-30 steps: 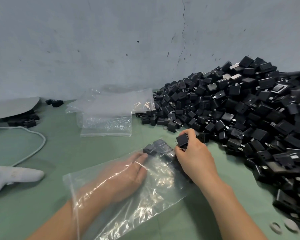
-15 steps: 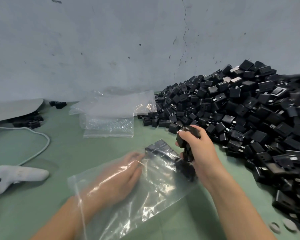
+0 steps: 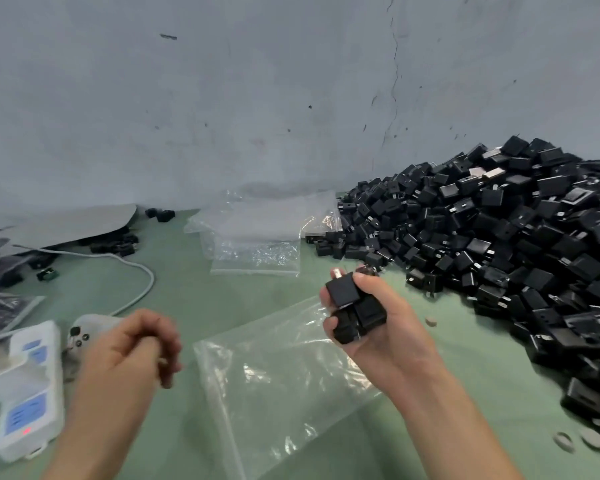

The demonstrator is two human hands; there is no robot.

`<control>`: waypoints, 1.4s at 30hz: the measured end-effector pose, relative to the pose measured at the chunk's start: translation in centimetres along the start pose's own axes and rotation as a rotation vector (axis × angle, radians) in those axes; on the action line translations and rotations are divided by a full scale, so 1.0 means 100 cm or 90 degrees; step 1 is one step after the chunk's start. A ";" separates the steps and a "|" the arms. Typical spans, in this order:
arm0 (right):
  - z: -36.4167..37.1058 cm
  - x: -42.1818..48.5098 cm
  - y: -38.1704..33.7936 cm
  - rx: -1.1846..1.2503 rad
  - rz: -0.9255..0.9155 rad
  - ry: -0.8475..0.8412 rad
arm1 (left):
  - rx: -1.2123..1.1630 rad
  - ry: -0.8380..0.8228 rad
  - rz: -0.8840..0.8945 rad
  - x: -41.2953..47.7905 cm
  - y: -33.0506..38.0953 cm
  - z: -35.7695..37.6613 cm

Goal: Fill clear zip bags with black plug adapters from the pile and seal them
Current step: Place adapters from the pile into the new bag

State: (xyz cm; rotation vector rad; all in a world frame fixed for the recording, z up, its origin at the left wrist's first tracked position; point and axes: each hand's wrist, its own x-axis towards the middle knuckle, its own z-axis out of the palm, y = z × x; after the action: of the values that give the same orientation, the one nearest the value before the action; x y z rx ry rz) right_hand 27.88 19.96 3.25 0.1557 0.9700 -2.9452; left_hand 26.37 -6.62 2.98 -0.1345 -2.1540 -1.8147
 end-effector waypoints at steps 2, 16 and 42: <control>0.011 -0.005 0.016 -0.058 0.013 -0.039 | -0.020 -0.056 0.019 -0.015 0.007 0.027; 0.033 -0.009 0.060 -0.323 -0.026 -0.095 | 0.021 -0.074 0.013 -0.026 -0.002 0.027; 0.015 -0.002 0.069 -0.920 -0.037 -0.231 | 0.568 -0.287 0.365 -0.039 -0.061 -0.020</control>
State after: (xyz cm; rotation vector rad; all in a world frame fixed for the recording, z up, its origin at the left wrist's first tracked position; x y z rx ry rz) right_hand 28.41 13.53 0.37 -0.4204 2.5573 -1.5030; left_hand 28.78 -9.22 -3.65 -0.8879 -2.6241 -0.4594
